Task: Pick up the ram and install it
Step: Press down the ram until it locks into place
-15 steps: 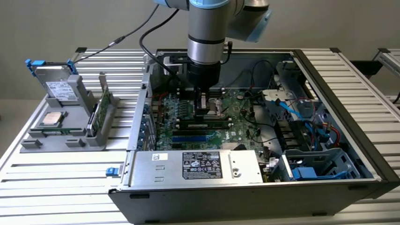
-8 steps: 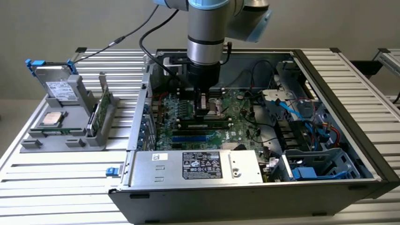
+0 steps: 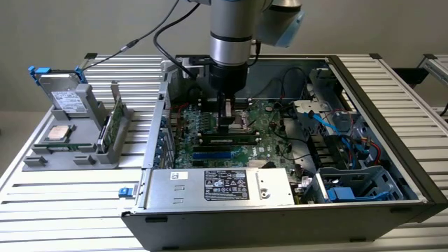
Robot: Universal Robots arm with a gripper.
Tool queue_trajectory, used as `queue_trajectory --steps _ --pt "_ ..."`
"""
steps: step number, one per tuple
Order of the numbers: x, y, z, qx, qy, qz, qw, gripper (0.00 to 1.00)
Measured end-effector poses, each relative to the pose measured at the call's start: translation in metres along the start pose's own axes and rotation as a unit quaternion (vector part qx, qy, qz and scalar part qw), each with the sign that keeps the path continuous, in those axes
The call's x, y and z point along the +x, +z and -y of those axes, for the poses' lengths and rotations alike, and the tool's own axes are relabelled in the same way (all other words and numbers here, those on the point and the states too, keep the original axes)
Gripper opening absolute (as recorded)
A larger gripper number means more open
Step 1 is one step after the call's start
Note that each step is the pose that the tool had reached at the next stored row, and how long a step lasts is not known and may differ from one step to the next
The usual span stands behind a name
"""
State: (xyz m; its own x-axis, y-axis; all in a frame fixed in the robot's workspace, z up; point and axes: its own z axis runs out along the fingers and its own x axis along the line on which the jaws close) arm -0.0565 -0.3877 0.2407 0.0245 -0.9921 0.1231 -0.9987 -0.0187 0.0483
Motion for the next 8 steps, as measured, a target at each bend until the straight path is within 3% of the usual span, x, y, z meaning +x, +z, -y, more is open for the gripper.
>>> queue_trajectory --steps 8 --pt "0.01 -0.0048 0.0106 0.0001 -0.001 0.0015 1.0 0.1"
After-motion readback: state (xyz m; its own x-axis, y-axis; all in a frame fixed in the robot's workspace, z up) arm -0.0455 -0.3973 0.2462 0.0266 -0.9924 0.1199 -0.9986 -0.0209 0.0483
